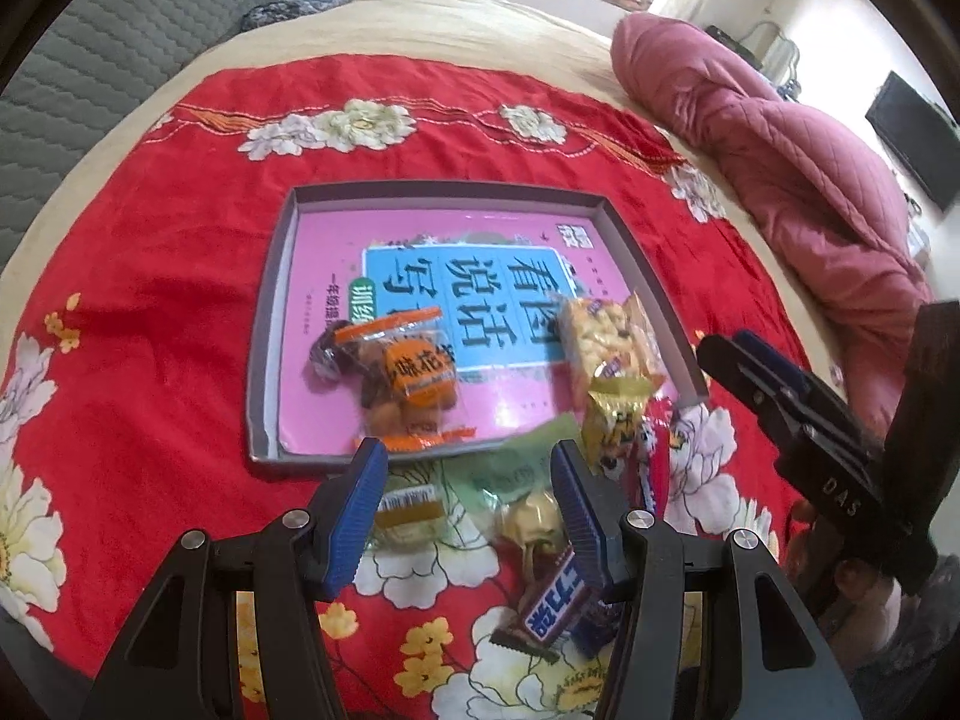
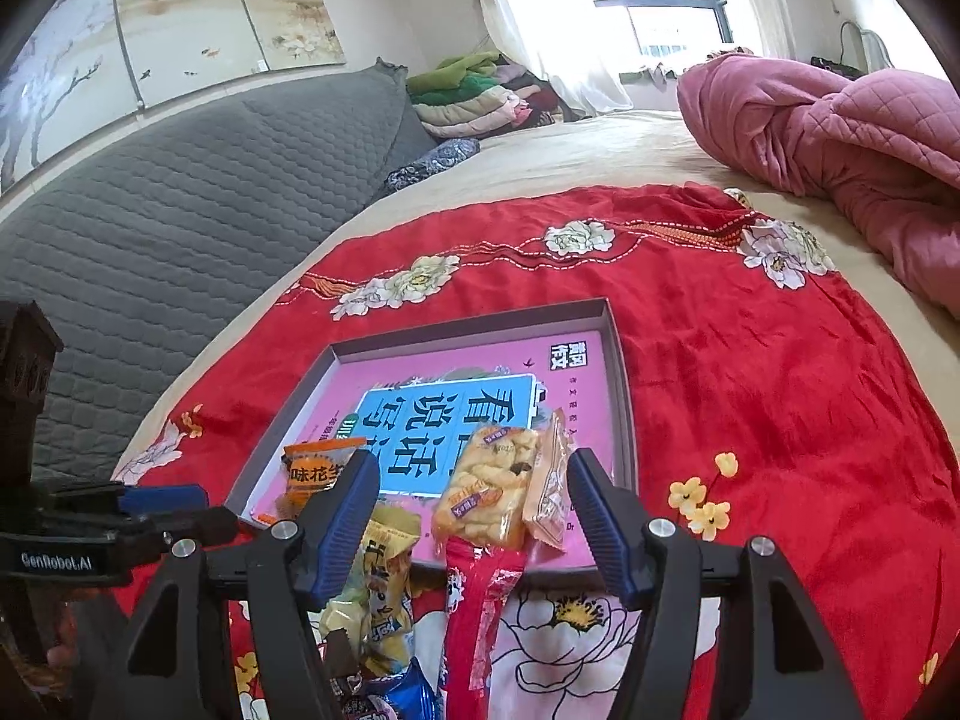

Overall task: Organize snacks
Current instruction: 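Withdraw both open tools from the tray toward the snack pile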

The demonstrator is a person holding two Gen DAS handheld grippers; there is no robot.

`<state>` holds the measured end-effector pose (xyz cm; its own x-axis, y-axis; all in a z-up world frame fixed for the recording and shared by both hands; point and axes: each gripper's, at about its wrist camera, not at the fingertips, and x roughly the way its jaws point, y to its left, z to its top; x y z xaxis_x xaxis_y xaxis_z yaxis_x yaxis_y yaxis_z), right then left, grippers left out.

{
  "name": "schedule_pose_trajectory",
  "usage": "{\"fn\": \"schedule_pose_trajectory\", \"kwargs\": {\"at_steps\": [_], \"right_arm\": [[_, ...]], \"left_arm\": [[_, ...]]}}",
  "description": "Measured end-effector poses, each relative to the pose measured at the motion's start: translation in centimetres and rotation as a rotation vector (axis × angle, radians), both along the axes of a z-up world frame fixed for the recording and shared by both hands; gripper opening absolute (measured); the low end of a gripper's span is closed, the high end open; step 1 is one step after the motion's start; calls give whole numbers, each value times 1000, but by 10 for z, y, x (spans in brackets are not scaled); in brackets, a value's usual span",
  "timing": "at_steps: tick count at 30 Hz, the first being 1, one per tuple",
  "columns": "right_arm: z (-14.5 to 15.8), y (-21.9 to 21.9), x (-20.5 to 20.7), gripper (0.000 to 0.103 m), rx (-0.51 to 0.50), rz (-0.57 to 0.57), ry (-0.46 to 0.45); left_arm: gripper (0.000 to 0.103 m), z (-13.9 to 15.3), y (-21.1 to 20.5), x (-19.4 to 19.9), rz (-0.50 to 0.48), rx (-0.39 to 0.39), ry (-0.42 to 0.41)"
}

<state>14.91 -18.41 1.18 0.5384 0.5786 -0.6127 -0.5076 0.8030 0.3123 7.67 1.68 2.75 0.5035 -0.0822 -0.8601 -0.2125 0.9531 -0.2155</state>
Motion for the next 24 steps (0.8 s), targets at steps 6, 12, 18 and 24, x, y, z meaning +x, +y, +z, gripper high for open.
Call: {"fn": "schedule_pose_trajectory", "kwargs": {"at_steps": [6,12,18,24], "right_arm": [[-2,-5,0,64,6,-19,16],[-3,-9,-4,64,7,-29,28],[-5,-11,-10,64,-1,-32,39],[-8,-9,-19,64,-25,-23,52]], "left_arm": [[59,-3,-5,-2,-21,3,8],[59,-5,-7,-4,-36,-11,9],[59,-11,-8,-8,-47,-23,16],[59,-13,-14,-13,-72,-25,19]]}}
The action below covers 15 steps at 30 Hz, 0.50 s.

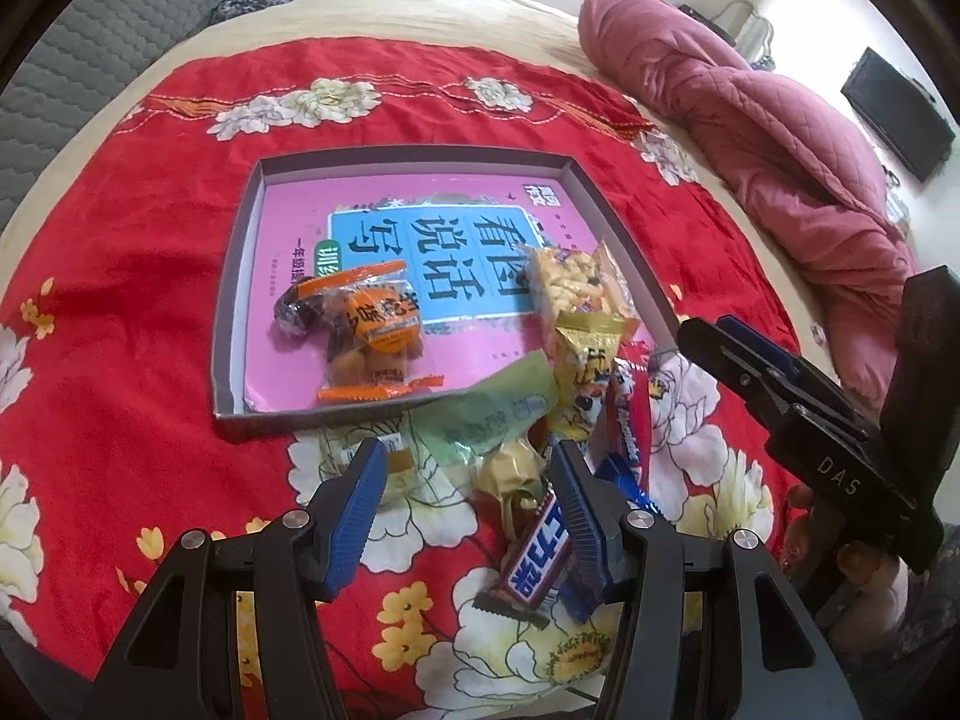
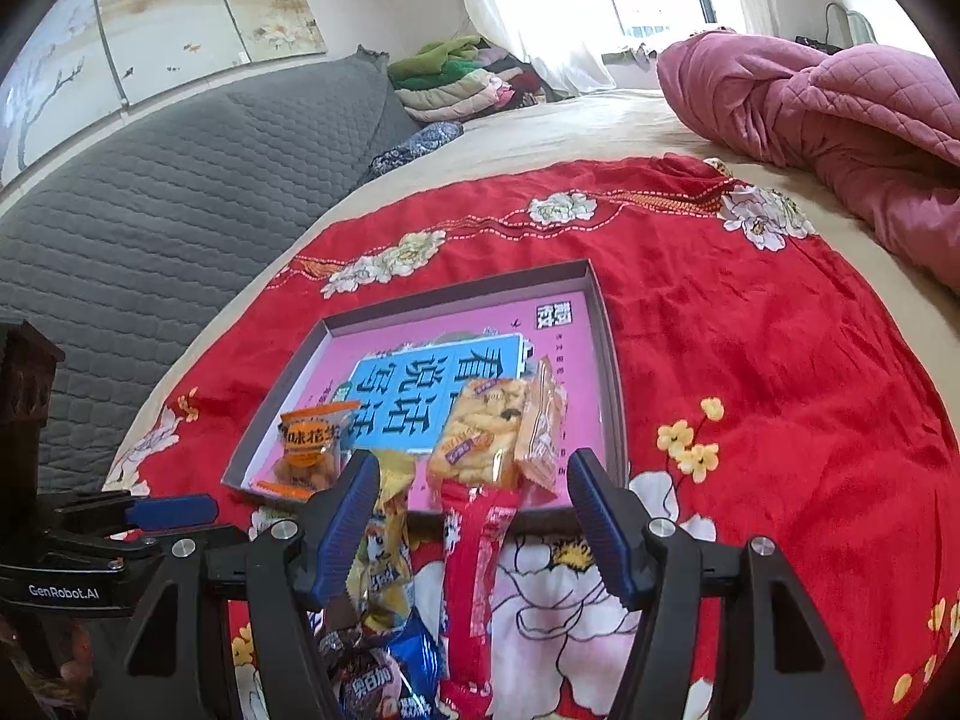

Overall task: Organize snacks
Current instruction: 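Withdraw both open tools from the tray toward the snack pile, then grasp the red strip-snack bag with the right tool while the left tool grasps the dark chocolate bar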

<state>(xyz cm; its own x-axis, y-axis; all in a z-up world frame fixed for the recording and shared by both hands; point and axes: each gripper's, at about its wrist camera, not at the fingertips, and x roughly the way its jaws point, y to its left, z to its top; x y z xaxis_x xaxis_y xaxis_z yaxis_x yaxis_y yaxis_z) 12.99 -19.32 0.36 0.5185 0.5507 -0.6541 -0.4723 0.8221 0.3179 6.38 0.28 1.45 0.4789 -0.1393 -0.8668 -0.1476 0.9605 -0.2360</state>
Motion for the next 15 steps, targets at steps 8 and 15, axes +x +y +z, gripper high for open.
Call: {"fn": "schedule_pose_trajectory", "kwargs": {"at_steps": [8,15], "right_arm": [[-4,-2,-10,64,-15,2,20],[-8,-2,-14,64,-26,13,38]], "left_arm": [[59,-5,-7,-5,-36,-11,10],[59,-8,-13,-10,-63,-14,19]]}}
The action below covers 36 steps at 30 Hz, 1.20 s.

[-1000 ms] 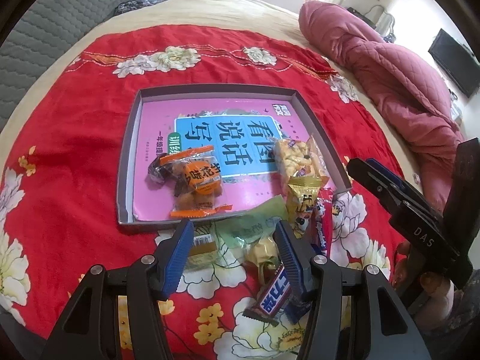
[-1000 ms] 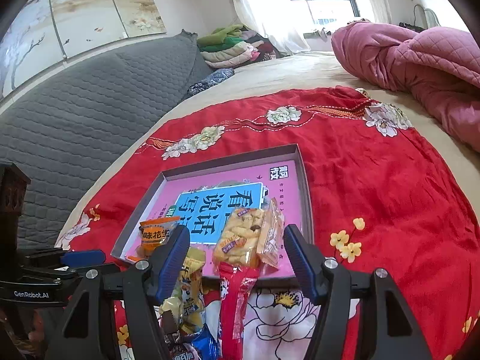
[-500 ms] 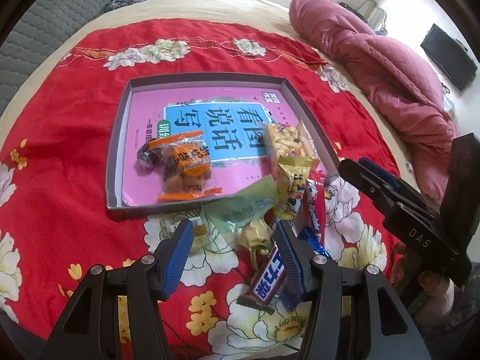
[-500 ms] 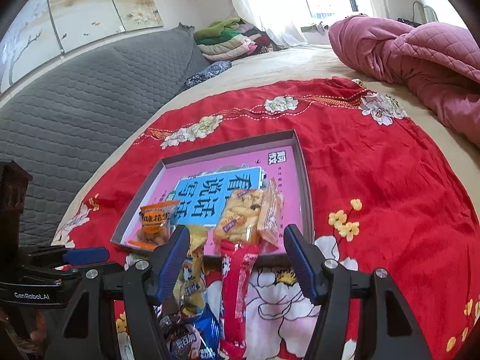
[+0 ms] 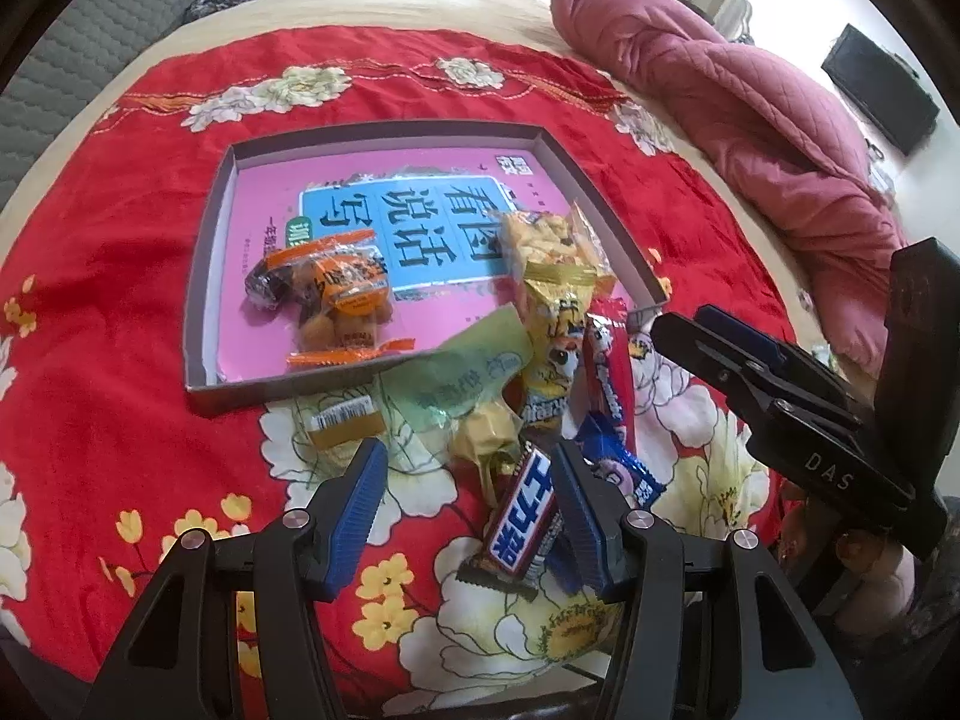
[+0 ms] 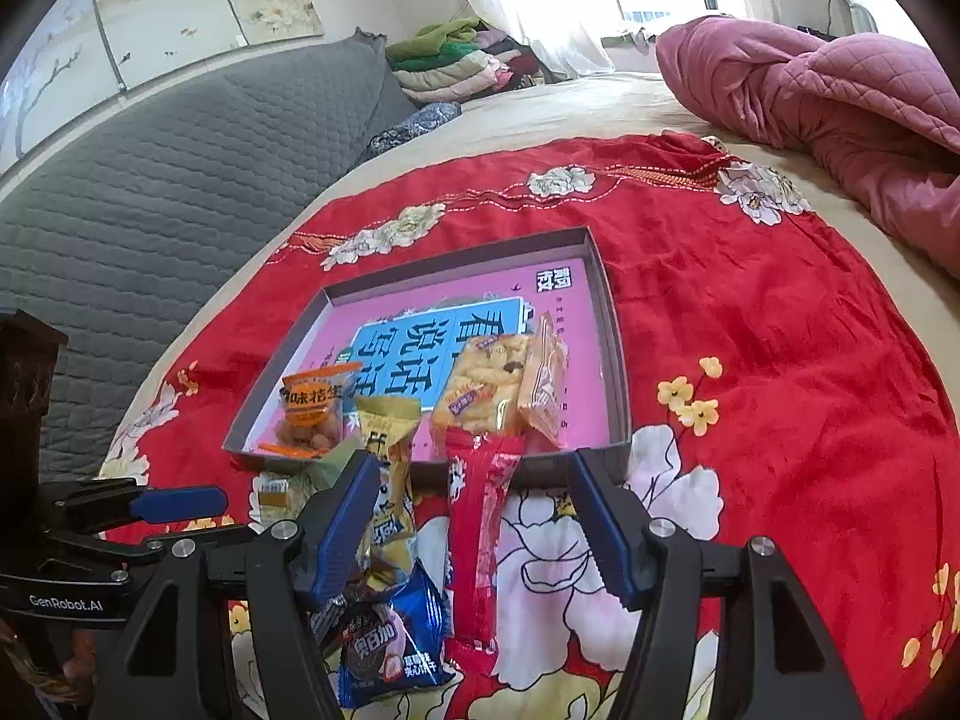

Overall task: Organize snacks
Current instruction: 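Grasp the red strip-snack bag with the right tool while the left tool grasps the dark chocolate bar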

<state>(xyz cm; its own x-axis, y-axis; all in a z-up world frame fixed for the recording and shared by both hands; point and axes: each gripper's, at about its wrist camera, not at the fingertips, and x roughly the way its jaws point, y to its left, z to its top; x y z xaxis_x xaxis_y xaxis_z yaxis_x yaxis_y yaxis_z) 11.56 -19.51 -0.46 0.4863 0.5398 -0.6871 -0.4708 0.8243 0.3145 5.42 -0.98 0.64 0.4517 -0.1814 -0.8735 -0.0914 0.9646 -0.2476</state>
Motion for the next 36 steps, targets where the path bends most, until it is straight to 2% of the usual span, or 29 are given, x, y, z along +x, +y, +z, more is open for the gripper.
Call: {"fn": "schedule_pose_trajectory", "kwargs": {"at_steps": [10,30,36], "right_arm": [[-7,2,-2,64,-19,13,32],[-39,8,7,64,-59,24,167],[-49,14,12,47,-64,38,201]], "left_arm": [[58,-10,-12,-5,-41,-15,30],[58,-36,-22,-4,-89,-52,83],[58,-44,-23,-3,-95,-76,95]]}}
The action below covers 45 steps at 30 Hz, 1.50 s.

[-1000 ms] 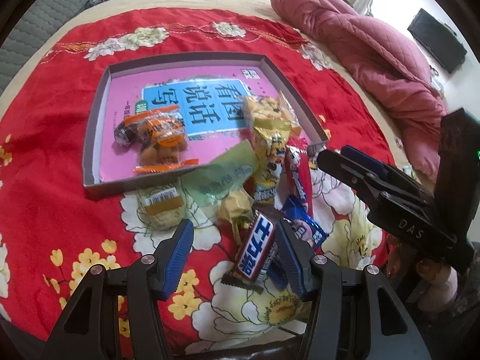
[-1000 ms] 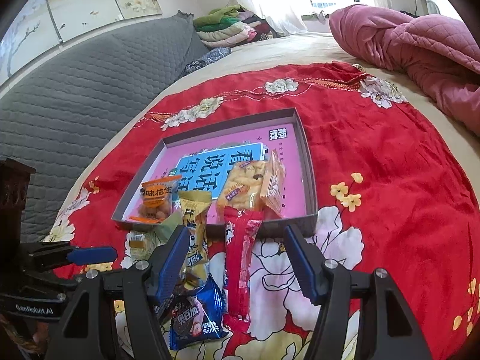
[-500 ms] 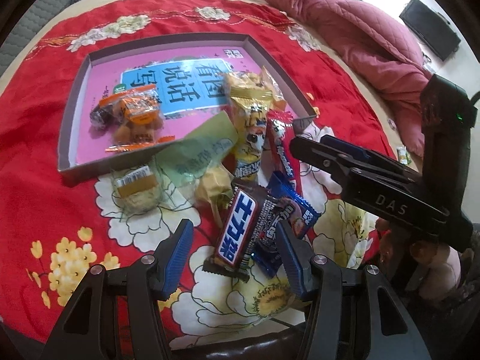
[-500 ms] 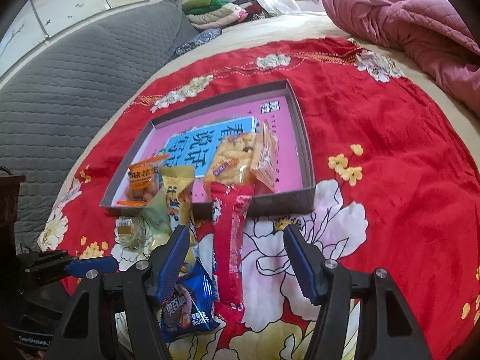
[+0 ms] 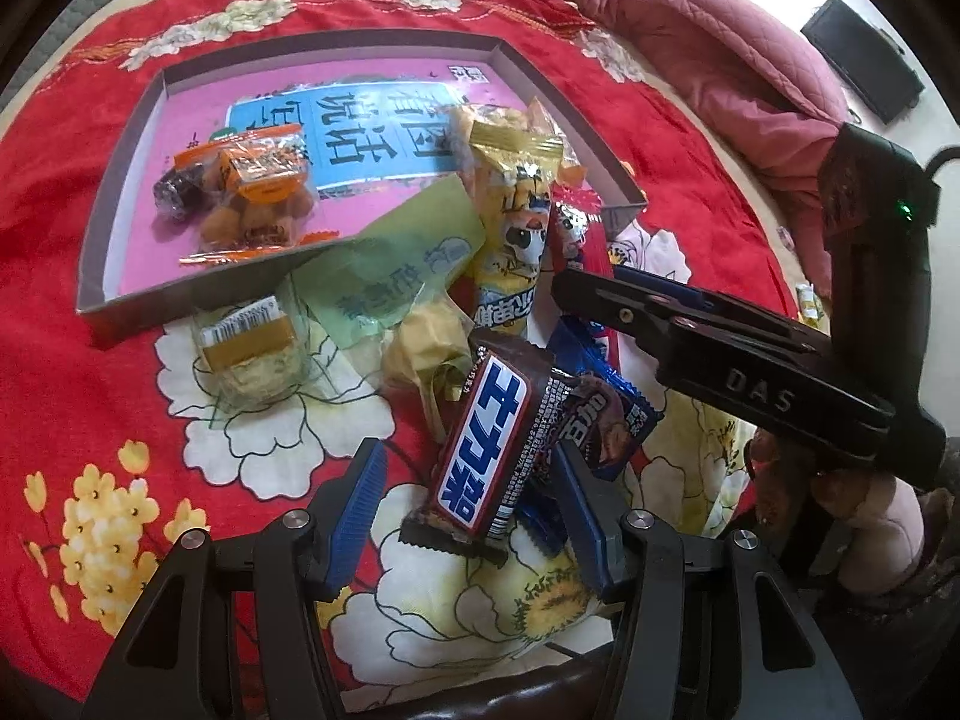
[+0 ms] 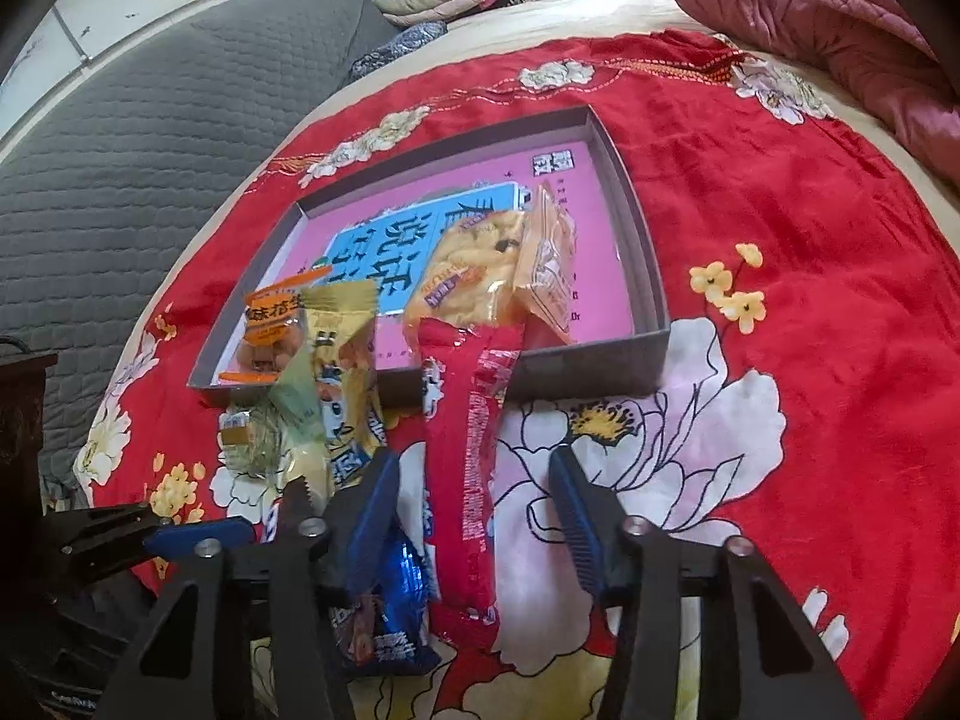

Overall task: Organize snacks
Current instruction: 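Grasp the red strip-snack bag with the right tool while the left tool grasps the dark chocolate bar, then carry the red bag toward the tray with the right tool while the left tool carries the chocolate bar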

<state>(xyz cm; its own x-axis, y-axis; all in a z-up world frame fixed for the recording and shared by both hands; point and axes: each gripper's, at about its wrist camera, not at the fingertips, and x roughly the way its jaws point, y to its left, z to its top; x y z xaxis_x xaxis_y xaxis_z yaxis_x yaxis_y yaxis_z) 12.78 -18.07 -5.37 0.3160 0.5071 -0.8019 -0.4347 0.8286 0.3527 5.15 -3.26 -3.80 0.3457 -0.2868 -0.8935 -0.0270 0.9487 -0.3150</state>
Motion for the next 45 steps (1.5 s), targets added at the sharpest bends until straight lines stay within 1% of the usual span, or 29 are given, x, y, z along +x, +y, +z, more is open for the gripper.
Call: {"fn": "schedule_pose_trajectory", "kwargs": {"at_steps": [5,6,10,15,19,20,21,23,24,25,32,41,45], "right_arm": [[-7,5,3,32,-4,16,20],[-8,7,4,27,0,22,24],[-8,13,3,22,-11,40,8],[-2,9,2,21,-9,30,-22],[1,4,4,21,7,11,-26],[2,3,5,21,10,7,-26],[3,2,6,21,17,2,-24],[4,0,8,21,21,-5,-26],[4,-1,8,21,24,-8,-25],[4,-1,9,21,28,-10,-24],[11,-5,8,21,40,-20,-48],[24,-7,4,21,68,-15,-100],[27,-6,3,21,72,-10,-120]], "left_arm": [[59,-2,-3,1,-10,-1,-4],[59,-3,-4,2,-10,-1,-5],[58,-7,-4,5,-3,-4,-4],[58,-8,-1,5,3,-34,-13],[58,-11,-1,6,5,-47,-21],[54,-12,-1,6,7,-55,-23],[48,-13,-1,7,9,-71,-24],[45,-13,0,8,10,-92,-24],[39,-14,0,8,9,-96,-23],[38,-14,1,8,9,-101,-26],[34,-12,1,6,12,-87,-40],[33,5,8,0,26,-93,-78],[32,17,12,-4,36,-82,-112]]}}
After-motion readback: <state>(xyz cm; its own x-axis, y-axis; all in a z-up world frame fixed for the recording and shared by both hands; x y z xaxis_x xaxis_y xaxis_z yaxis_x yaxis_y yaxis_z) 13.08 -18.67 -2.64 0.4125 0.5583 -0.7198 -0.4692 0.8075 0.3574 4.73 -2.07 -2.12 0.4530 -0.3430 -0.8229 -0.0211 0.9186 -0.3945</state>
